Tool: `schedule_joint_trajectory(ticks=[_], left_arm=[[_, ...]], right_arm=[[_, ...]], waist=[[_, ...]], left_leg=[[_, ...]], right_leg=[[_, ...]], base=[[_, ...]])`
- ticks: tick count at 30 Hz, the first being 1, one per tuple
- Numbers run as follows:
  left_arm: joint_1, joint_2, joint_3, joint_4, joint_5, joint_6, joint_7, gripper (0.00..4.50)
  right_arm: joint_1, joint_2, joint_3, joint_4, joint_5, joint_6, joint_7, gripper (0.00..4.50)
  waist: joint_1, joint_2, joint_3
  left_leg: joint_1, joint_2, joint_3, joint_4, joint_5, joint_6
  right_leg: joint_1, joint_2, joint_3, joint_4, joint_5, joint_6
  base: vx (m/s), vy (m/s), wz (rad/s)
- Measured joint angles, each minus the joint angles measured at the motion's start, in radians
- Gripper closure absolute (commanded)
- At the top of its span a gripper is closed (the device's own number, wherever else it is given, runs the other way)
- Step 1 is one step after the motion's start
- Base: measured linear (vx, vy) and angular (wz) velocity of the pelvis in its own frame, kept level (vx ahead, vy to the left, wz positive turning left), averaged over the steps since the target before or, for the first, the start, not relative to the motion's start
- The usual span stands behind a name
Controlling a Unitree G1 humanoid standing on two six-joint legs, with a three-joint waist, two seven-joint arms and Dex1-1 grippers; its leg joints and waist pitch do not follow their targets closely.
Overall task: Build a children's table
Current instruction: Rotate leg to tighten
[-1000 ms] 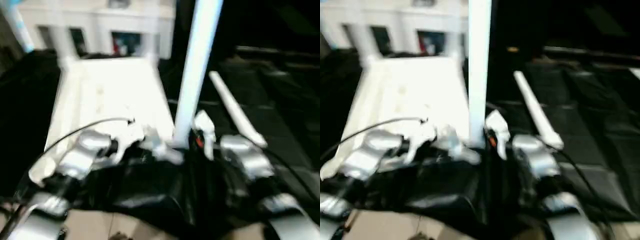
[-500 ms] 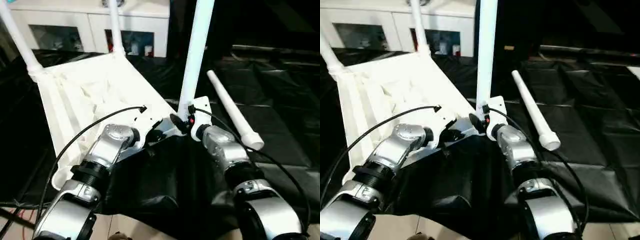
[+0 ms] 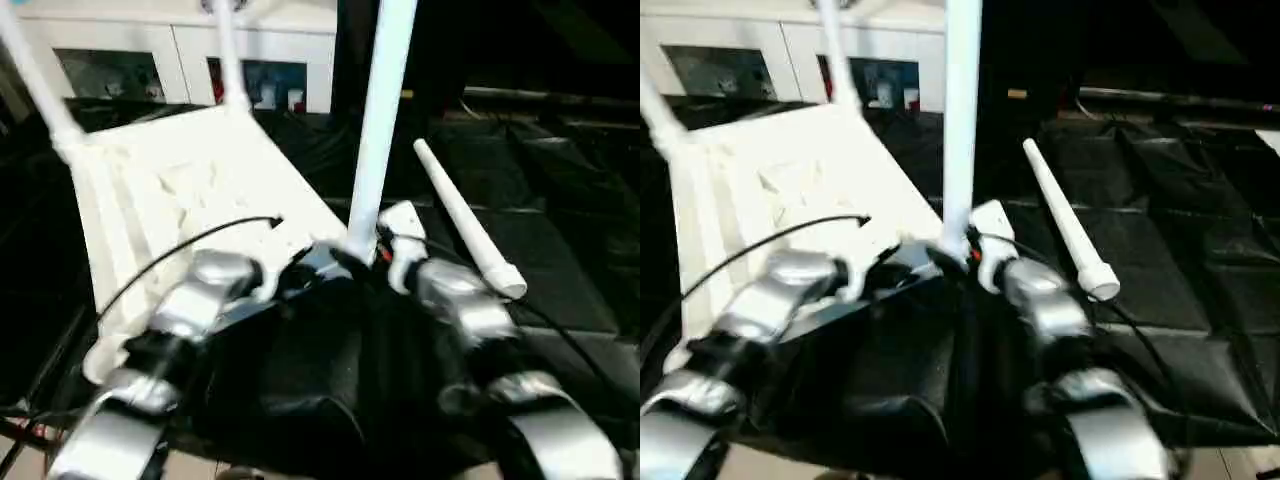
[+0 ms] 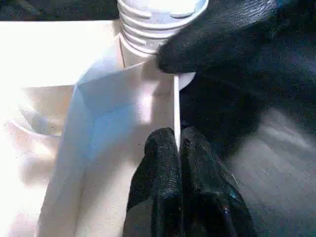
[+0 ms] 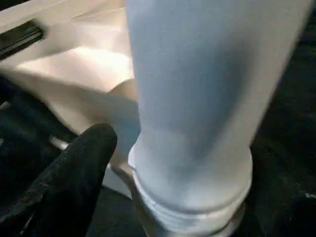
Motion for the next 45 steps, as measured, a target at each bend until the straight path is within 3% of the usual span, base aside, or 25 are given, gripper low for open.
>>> schedule_joint_trajectory(ticks=[5,9,25,30,34,38,45], left_arm=[[0.020,0.033,-0.026,-0.024,-0.014,-0.044,-0.111,4.50],[0.027,0.055,-0.030,-0.025,-0.024,-0.068,-0.158,4.50],[0.038,0.088,-0.030,-0.026,-0.045,-0.089,-0.226,4.50],[0.024,0.062,-0.022,0.007,-0.027,-0.089,-0.162,4.50],[-0.017,0.006,0.000,0.078,-0.008,-0.058,-0.044,4.50],[-0.063,-0.060,0.018,0.143,0.003,-0.026,0.069,4.50],[-0.100,-0.113,0.046,0.202,0.008,-0.024,0.143,4.50]], right_arm=[[0.031,-0.073,0.054,-0.071,0.008,0.025,0.184,0.41],[0.045,-0.098,0.067,-0.100,0.009,0.032,0.248,0.41],[0.055,-0.097,0.081,-0.144,0.018,0.081,0.291,1.63],[0.056,-0.058,0.050,-0.114,0.008,0.080,0.177,1.74],[0.009,0.028,-0.006,-0.012,-0.006,0.073,-0.067,1.75],[-0.035,0.088,-0.063,0.064,-0.009,0.074,-0.249,1.76],[-0.074,0.129,-0.093,0.135,-0.028,0.020,-0.394,1.76]], waist=[[0.018,0.001,0.000],[0.016,0.001,0.000],[0.019,0.001,0.000],[0.012,0.001,0.000],[-0.011,0.002,0.000],[-0.013,0.003,-0.001],[-0.008,0.003,-0.001]], left_leg=[[0.000,0.000,0.000,0.002,0.000,0.000],[0.000,0.001,0.000,0.003,0.000,0.000],[-0.001,0.001,0.000,0.004,0.000,0.000],[0.003,0.001,0.000,0.006,0.000,0.000],[0.006,0.001,0.000,0.007,0.000,0.000],[0.006,0.000,0.000,0.009,0.000,0.000],[0.004,0.000,0.000,0.007,0.000,0.000]], right_leg=[[0.001,0.000,0.000,0.000,0.000,0.000],[0.001,0.000,0.000,0.001,0.000,0.000],[0.001,0.000,0.000,0.002,0.000,0.000],[0.002,0.000,0.000,0.005,0.000,0.000],[0.004,0.000,0.001,0.007,0.000,0.000],[0.005,0.000,0.000,0.007,0.000,0.000],[0.004,-0.002,0.001,0.006,0.000,0.000]], base=[[0.000,0.000,0.00],[0.000,0.000,0.00],[0.000,0.000,0.00],[0.000,0.000,0.00],[0.000,0.000,0.00],[0.000,0.000,0.00],[0.000,0.000,0.00]])
